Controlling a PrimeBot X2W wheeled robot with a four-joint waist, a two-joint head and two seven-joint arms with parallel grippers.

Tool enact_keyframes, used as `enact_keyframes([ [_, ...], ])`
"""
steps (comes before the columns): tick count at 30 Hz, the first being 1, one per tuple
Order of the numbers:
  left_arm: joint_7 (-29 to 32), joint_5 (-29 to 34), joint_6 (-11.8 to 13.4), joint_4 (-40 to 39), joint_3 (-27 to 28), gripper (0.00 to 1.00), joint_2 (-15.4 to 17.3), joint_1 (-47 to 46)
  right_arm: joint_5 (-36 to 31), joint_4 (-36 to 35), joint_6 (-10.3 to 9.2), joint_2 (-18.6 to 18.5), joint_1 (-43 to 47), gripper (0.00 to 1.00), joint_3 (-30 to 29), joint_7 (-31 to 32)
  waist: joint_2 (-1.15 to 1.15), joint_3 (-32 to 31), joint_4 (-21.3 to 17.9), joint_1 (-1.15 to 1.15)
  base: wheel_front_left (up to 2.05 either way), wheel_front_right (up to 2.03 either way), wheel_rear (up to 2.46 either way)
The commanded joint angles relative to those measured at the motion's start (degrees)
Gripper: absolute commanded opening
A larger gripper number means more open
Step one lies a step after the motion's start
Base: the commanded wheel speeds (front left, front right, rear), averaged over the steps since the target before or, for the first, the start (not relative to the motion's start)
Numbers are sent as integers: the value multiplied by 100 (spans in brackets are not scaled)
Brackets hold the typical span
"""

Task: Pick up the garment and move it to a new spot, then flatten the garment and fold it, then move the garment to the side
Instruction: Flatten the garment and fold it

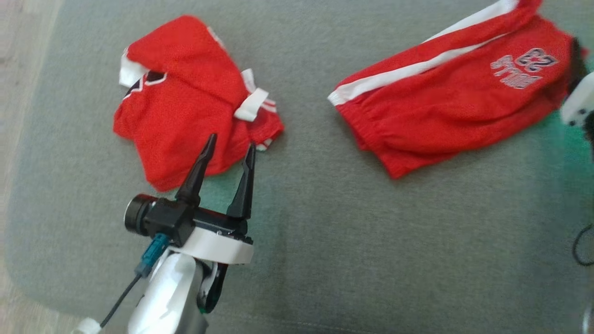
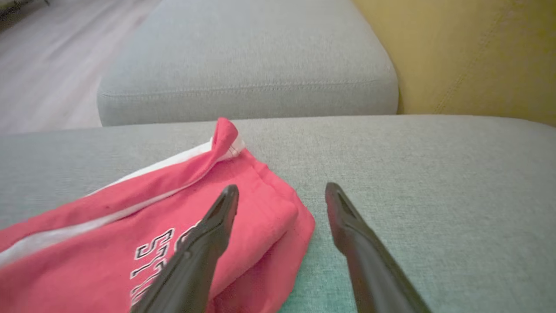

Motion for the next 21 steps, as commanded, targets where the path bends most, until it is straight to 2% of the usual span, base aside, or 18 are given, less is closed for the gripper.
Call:
enact_keyframes([
  [1,-53,76,-24,-133,116,100,25,-171,-141,11,-5,-130,-274,100,18,48,0,250,250,-1,0,0,0],
  [8,-53,91,-59,-137,92,100,-4,-243,-654,1008,-5,-425,-742,100,-173,183,0,437,398,-1,0,0,0],
  [12,-53,92,-62,-118,115,100,-9,-285,-721,1485,-5,-392,-848,100,-23,271,0,457,369,-1,0,0,0],
  [13,-53,93,-58,-114,144,100,-10,-319,-631,1647,-5,-359,-924,0,97,251,0,452,323,-1,0,0,0],
  [21,-53,120,-54,-82,239,100,-12,-305,-142,1890,-5,-377,-1038,0,358,-234,0,255,55,-1,0,0,0],
])
